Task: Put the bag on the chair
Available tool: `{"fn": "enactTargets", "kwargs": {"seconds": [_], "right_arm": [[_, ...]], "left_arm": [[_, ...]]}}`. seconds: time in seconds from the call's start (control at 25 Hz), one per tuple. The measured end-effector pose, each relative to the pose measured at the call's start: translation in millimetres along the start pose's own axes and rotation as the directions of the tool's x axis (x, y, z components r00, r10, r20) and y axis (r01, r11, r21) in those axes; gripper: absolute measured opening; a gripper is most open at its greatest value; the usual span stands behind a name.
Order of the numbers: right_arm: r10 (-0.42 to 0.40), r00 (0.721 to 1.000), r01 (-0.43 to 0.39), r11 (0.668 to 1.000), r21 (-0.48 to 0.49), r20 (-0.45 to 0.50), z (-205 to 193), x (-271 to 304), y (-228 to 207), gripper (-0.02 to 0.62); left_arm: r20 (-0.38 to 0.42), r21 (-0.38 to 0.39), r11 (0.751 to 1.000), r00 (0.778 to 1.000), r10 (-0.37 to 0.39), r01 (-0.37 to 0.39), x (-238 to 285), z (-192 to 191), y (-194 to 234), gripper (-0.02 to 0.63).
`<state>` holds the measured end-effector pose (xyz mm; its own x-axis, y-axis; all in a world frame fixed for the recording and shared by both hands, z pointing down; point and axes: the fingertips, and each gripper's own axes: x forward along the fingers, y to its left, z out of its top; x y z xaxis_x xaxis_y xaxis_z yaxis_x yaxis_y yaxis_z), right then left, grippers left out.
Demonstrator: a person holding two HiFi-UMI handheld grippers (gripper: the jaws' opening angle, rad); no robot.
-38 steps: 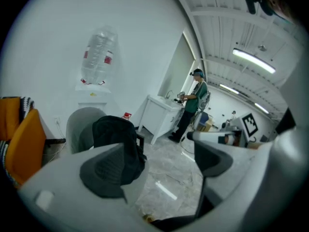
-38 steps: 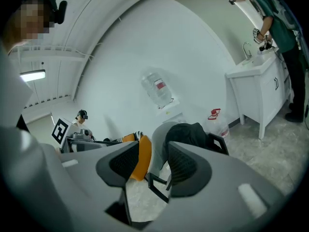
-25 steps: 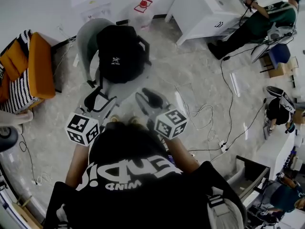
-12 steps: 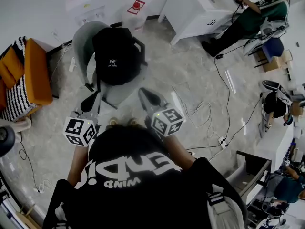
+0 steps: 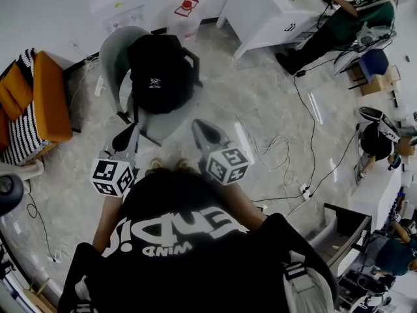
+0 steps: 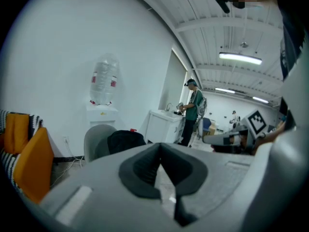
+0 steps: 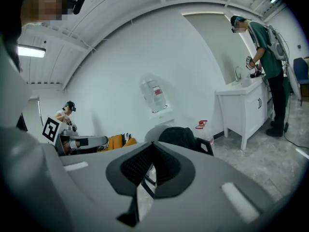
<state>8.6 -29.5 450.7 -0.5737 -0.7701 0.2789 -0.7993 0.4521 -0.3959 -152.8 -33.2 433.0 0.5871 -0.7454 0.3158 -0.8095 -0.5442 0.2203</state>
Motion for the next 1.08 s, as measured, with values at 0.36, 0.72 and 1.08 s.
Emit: {"fn": "enactTargets", "kwargs": {"seconds": [0.36,0.72,1.08], "right_arm": [[-0.001,1.000,0.001,1.000,0.023,-0.007,-5,-2,3,0.000],[-0.008,1.000,0.008,1.000,0.011,-0.003,-4,-7,2,0.000],[-0.008,1.000,0.008,1.000,0.010,-0.008,-5,-12,-3,0.000]], "left_arm": [[-0.006,-0.004,1.000,1.000,-0.004,0.004,0,-3,1,0.000],[-0.017,-0.017,1.000,1.000,0.003,-0.004,1,-5,-1,0.000],[-0.023,-0.021,1.000,1.000,0.005,-0.006,4,-8,-7,0.000]]}}
